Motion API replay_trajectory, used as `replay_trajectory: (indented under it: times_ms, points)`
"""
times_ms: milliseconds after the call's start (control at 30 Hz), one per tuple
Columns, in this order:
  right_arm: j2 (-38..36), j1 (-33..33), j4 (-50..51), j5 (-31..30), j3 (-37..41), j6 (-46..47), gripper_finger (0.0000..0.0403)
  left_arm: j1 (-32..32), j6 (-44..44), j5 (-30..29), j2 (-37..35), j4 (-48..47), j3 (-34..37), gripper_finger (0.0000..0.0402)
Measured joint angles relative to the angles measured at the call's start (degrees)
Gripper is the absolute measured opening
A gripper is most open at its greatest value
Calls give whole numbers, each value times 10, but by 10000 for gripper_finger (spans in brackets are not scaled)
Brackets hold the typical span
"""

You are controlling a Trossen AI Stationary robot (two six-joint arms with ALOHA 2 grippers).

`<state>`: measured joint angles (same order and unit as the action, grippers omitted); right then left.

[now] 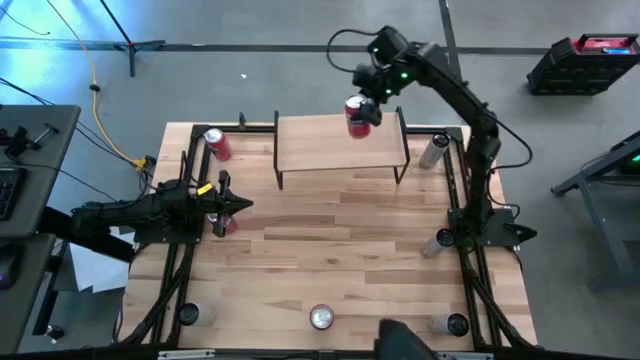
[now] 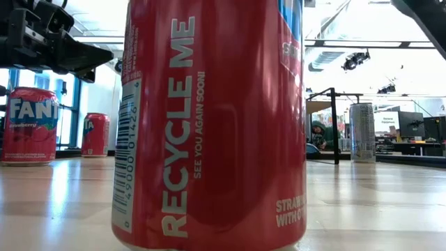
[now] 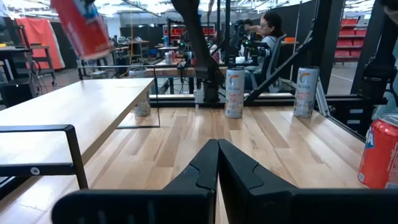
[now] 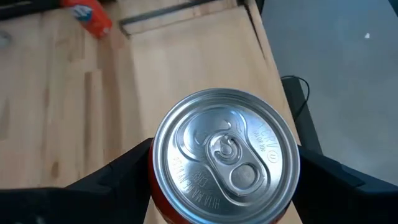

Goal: Place canned beverage on shelf
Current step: Put the red soda can on the shelf

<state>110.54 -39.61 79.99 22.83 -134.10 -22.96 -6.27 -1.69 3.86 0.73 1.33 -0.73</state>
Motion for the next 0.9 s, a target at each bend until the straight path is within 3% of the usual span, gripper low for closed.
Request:
replay_trajectory:
  times_ms: [267,600,900]
  points:
    - [-41,22,-58,3,-1,30,291,0,0,0,0,0,0,3]
    - [50,39,-194,-46,0,34,291,0,0,0,0,0,0,3]
    - [113,22,-194,-47,0,20,291,0,0,0,0,0,0,3]
